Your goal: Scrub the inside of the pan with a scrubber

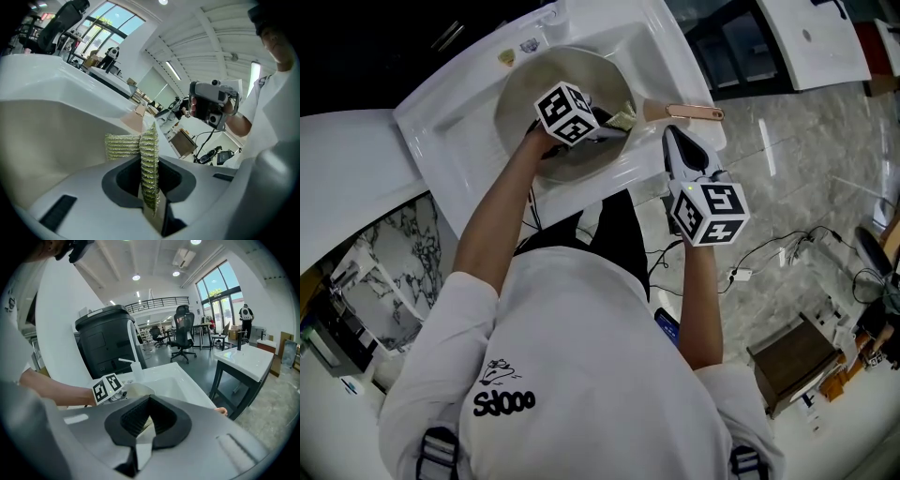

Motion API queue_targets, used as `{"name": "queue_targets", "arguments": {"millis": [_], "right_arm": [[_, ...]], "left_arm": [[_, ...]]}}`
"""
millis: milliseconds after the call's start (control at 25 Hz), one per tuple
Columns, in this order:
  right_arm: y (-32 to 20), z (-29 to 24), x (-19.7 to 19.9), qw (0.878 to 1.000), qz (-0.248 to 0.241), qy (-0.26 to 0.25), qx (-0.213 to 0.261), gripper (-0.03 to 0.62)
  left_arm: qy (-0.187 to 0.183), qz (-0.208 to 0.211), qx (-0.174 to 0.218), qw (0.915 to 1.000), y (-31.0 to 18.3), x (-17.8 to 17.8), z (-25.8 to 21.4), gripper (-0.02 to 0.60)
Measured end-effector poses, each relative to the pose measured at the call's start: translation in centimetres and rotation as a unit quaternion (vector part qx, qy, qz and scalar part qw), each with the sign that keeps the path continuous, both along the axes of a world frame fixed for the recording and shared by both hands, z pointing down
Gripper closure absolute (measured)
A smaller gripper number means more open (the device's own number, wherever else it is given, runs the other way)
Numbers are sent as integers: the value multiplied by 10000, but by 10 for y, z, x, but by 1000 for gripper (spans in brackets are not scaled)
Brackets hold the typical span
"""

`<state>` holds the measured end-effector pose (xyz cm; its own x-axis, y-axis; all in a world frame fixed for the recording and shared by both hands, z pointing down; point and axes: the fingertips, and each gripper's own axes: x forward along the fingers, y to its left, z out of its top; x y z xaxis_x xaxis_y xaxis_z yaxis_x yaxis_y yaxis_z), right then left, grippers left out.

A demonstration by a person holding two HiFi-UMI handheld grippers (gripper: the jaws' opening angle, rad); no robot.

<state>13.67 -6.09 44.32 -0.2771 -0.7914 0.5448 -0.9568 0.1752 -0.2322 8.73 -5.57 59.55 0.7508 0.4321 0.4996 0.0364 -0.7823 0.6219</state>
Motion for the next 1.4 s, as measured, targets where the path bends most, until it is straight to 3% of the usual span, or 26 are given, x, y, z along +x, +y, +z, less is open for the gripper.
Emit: {"name": "queue_targets", "arguments": {"millis": [240,440,640,720,880,1040,1240,1400], "right_arm": [[-4,-1,-7,10000,-76,-13,10,585],[-5,1,-12,9999,-137,-40,-25,586],[-5,7,-16,9997,-199,-58,-85,585],[-5,8,-16,9997,-208,-61,-101,586],[-7,9,-14,9997,-199,-60,-118,585],[-8,10,-11,9997,-178,-51,-144,585],[-8,11,-7,9996,-131,-162,-183,585],[-13,9,-5,9995,-158,-203,-181,585]], "left_arm": [[15,647,-569,9963,28,-16,-6,517],[-177,1270,-1004,9866,50,-33,-10,517],[-299,1472,-940,9842,54,-36,-7,517],[-374,1373,-733,9871,49,-33,-3,517],[-714,744,-41,9947,25,-22,19,516],[-750,173,654,9949,-3,-10,27,516],[-1083,-98,1690,9796,-35,-5,36,517],[-1336,-779,2140,9645,-69,-12,40,515]]}}
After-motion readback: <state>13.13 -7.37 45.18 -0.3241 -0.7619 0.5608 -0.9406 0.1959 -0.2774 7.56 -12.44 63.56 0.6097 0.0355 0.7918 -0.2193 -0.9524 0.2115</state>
